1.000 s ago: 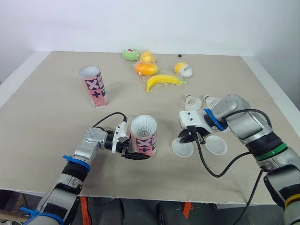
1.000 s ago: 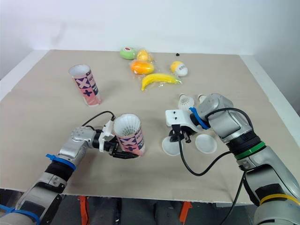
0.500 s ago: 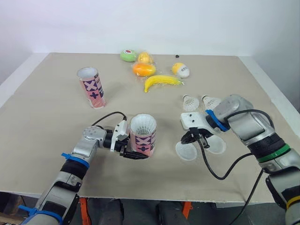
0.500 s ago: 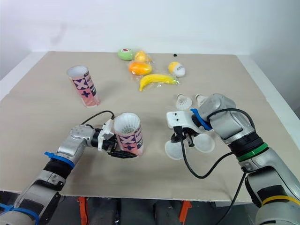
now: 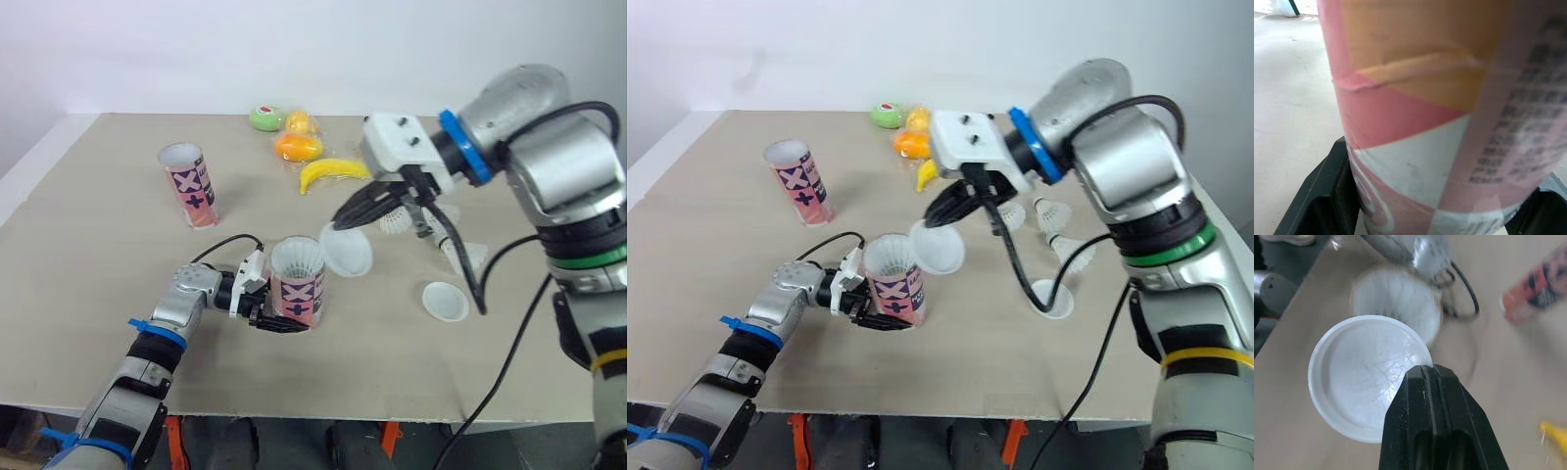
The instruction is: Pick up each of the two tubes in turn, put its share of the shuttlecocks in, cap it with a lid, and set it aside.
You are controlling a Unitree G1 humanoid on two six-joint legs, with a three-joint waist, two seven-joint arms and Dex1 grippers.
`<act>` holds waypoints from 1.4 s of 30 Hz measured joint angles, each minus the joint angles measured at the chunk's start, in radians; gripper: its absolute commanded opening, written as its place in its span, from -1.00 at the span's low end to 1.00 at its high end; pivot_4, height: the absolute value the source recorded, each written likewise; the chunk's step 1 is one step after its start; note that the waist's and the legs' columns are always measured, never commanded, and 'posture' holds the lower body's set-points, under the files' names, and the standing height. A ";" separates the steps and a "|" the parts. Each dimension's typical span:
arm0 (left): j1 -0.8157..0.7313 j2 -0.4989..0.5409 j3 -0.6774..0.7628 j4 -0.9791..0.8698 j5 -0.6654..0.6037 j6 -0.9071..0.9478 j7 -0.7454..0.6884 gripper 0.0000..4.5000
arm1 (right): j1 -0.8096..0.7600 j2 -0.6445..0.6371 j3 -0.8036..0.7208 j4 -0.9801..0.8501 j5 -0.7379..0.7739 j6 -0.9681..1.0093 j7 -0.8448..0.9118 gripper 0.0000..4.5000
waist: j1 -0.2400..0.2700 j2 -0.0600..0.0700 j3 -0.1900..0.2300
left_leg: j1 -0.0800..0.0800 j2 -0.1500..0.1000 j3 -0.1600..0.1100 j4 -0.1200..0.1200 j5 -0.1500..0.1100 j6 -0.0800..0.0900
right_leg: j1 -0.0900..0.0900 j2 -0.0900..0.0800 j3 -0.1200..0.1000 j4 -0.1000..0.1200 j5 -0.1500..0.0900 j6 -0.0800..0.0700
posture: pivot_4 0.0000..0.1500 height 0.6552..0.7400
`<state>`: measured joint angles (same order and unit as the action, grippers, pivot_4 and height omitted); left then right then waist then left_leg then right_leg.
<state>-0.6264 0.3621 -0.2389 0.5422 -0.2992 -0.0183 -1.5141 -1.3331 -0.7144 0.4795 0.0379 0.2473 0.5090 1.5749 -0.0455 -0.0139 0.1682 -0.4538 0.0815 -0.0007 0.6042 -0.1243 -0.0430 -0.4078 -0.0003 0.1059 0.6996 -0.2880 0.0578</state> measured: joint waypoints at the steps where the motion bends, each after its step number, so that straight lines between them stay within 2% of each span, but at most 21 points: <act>1: -0.001 -0.004 -0.001 0.001 0.003 -0.002 0.000 0.45 | -0.015 0.020 0.021 0.019 -0.006 -0.016 0.000 -0.98 | 0.002 0.000 0.000 | -0.001 0.000 0.000 0.001 0.000 0.000 | 0.000 0.000 0.000 0.000 0.000 0.001 | 1.00 0.81; 13: -0.010 -0.002 -0.001 0.015 0.011 -0.007 -0.007 0.45 | -0.093 0.082 0.148 0.174 -0.014 -0.139 0.001 -0.98 | 0.001 -0.001 0.000 | -0.001 0.000 0.000 0.000 0.000 0.000 | 0.000 0.000 0.000 0.000 0.000 0.000 | 1.00 0.81; 24: -0.031 -0.001 -0.002 0.038 0.017 -0.008 -0.023 0.45 | -0.169 0.124 0.154 0.241 0.020 -0.171 0.001 -0.98 | 0.001 -0.001 0.000 | -0.001 0.000 0.000 0.000 0.000 0.000 | 0.000 0.000 0.000 0.000 0.000 0.000 | 1.00 0.81; 42: -0.039 0.001 -0.009 0.043 0.025 -0.006 -0.024 0.45 | -0.146 0.113 0.190 0.207 0.027 -0.174 0.001 -0.98 | 0.001 -0.001 0.000 | -0.001 0.000 0.000 0.000 0.000 0.000 | 0.000 0.000 0.000 0.000 -0.001 -0.001 | 1.00 0.81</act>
<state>-0.6656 0.3632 -0.2483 0.5853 -0.2744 -0.0239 -1.5379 -1.4793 -0.6017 0.6695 0.2454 0.2747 0.3353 1.5762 -0.0449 -0.0145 0.1681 -0.4544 0.0813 -0.0011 0.6045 -0.1243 -0.0430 -0.4078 -0.0003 0.1060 0.6992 -0.2886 0.0567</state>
